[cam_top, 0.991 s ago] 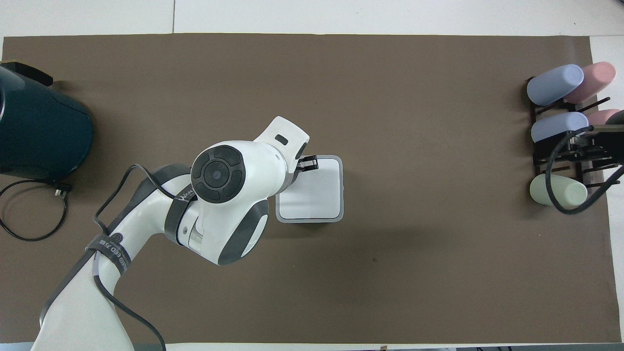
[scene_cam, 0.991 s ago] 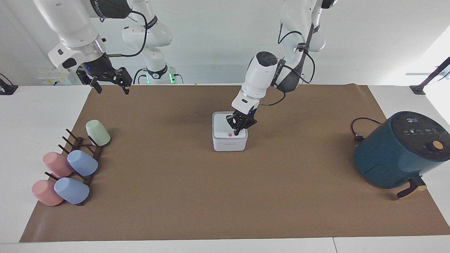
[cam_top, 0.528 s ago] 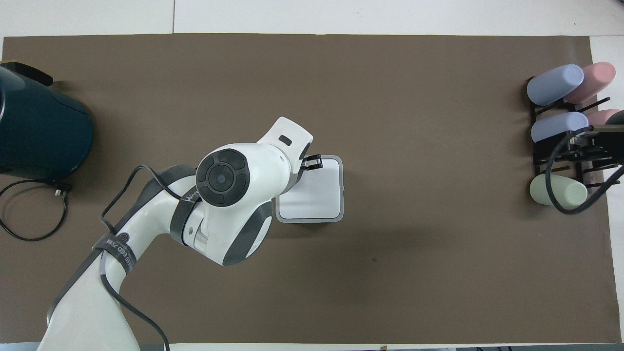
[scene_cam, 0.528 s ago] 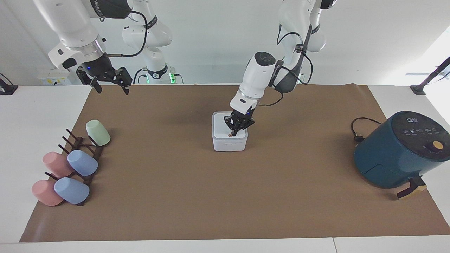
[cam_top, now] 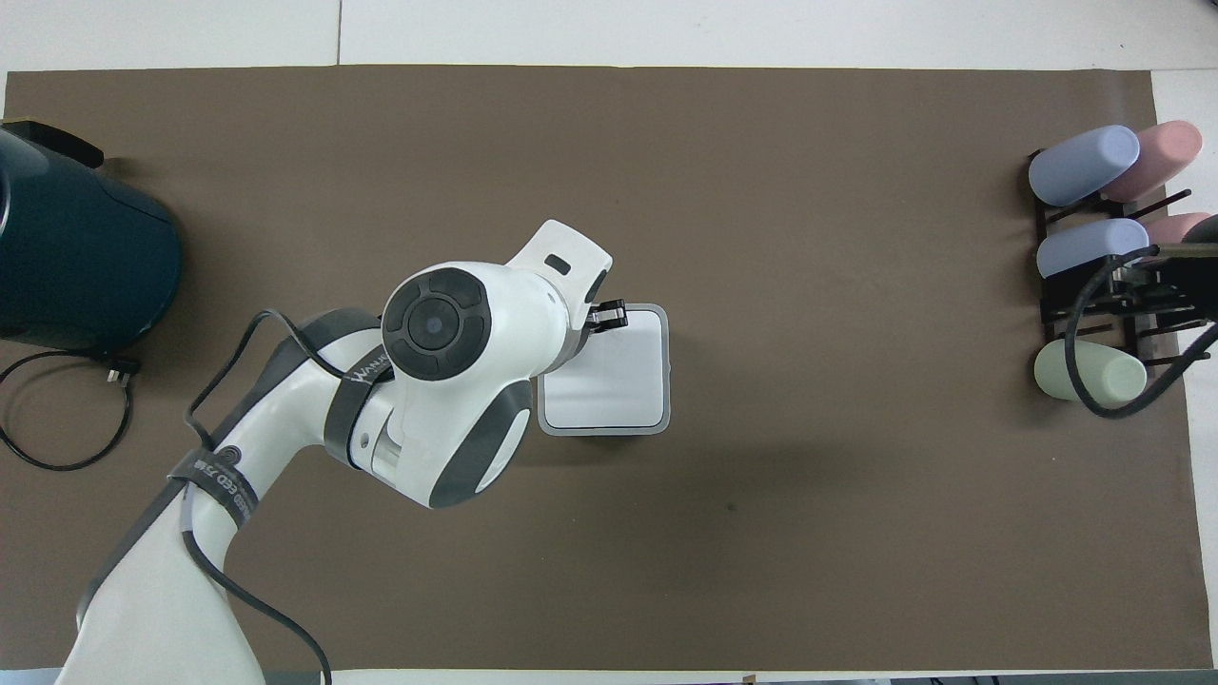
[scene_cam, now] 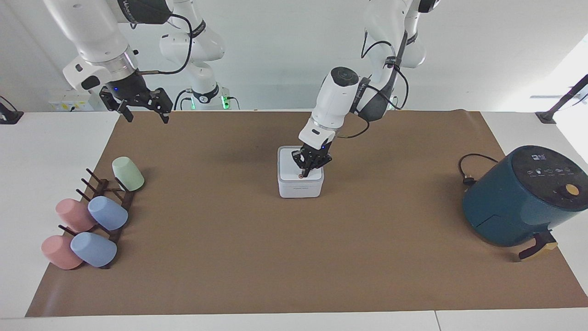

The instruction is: Close trash can lid

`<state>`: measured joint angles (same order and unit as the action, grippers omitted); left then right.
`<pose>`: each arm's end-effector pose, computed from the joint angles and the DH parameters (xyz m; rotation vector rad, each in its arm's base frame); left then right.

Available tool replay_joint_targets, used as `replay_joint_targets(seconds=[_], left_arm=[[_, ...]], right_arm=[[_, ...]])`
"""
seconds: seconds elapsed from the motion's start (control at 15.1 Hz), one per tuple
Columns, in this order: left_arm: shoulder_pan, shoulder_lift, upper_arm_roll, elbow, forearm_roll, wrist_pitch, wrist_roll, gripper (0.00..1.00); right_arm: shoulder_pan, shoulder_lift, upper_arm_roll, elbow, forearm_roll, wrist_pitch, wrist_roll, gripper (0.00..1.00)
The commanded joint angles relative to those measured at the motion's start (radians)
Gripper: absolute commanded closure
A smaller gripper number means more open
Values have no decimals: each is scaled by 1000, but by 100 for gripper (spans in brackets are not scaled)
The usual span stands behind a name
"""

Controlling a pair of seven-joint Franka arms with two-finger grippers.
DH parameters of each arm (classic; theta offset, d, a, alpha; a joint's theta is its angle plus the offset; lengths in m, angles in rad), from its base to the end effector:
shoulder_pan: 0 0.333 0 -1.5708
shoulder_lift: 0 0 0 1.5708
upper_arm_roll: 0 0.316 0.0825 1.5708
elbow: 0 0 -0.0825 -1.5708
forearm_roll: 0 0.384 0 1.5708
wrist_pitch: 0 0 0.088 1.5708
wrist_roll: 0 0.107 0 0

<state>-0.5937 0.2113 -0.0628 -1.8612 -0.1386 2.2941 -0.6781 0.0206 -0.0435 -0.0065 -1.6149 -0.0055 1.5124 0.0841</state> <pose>0.5006 -0.3869 0.4278 2.8981 0.1519 0.1392 0.5342 0.0068 0.6226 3.1302 -0.1098 -0.0919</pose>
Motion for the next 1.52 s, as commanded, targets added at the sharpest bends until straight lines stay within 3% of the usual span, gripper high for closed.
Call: replay_joint_targets(seconds=[0.0, 0.07, 0.13, 0.53, 0.79, 1.06, 1.45], left_arm=[[72, -42, 0, 117, -10, -227, 40, 90], [96, -62, 0, 129, -10, -273, 51, 39], [116, -93, 3, 129, -12, -304, 55, 0], [418, -240, 5, 129, -6, -548, 429, 0], [596, -299, 3, 157, 39, -689, 665, 0], [612, -297, 0, 272, 131, -829, 712, 0], [608, -316, 3, 240, 137, -855, 689, 0]], right_arm=[[-18, 2, 13, 6, 19, -11, 5, 0], [-18, 2, 13, 6, 19, -11, 3, 0], [-18, 2, 13, 6, 19, -11, 5, 0], [-18, 2, 13, 6, 19, -11, 5, 0], [-18, 2, 13, 6, 19, -11, 5, 0], [-18, 2, 13, 6, 19, -11, 3, 0], [-18, 2, 13, 6, 19, -11, 5, 0]])
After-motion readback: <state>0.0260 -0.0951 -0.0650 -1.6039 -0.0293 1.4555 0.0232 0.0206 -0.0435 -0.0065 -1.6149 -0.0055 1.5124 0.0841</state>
